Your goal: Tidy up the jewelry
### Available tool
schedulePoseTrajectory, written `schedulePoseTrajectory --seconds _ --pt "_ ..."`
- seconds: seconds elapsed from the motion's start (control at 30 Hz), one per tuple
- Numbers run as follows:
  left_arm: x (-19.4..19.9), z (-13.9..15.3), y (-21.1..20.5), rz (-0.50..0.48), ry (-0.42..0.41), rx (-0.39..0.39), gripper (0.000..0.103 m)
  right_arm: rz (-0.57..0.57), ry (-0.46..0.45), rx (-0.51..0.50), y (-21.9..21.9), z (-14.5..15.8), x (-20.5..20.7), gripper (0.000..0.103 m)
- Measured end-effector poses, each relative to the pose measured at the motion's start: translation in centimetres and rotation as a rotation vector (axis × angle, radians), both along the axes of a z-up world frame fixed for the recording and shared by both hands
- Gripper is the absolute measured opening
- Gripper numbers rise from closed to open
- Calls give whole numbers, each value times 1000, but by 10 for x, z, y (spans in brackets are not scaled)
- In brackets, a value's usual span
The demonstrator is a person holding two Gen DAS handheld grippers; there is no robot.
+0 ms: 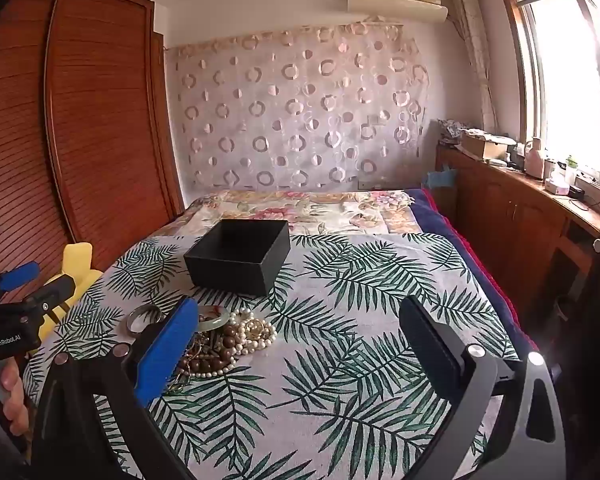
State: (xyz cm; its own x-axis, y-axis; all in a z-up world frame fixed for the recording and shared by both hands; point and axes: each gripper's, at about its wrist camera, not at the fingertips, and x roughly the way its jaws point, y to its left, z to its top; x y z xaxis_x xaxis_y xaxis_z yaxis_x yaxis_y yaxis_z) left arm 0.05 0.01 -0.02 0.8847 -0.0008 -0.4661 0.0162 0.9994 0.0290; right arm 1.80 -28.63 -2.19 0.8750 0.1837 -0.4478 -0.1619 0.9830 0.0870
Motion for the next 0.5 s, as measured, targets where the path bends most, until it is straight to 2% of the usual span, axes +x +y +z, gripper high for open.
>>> schedulePoseTrajectory --seconds 0.5 --pt "0 -2 -5 -5 -11 -3 97 2 -3 5 0 0 0 101"
